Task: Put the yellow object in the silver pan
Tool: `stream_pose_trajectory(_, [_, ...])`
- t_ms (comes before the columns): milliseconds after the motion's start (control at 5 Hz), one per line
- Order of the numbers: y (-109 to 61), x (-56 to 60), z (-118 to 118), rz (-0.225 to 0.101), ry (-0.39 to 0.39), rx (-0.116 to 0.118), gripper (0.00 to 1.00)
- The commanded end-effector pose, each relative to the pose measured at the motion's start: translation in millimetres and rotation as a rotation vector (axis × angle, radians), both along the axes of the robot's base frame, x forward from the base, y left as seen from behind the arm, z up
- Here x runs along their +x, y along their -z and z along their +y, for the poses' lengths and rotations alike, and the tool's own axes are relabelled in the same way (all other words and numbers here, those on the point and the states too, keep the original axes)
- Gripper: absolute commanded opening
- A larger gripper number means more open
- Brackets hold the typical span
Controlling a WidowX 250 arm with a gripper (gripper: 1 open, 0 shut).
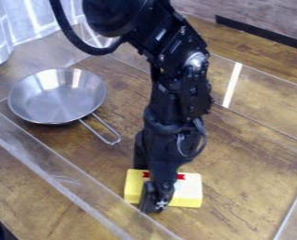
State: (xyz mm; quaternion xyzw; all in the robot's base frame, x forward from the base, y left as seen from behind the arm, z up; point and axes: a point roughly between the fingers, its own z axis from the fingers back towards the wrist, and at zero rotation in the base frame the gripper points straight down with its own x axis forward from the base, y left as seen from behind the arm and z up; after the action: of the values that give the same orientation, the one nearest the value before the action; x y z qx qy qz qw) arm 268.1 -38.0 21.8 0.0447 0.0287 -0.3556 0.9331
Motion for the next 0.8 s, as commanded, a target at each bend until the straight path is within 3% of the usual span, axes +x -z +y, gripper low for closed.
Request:
stream_pose_trajectory(0, [-3.1,1.9,-1.3,-0.021,0.005,-0.003,0.00])
stream_pose_trajectory(600, [-0.5,-3.2,-2.5,-0.022,-0.031,-0.023,0.00])
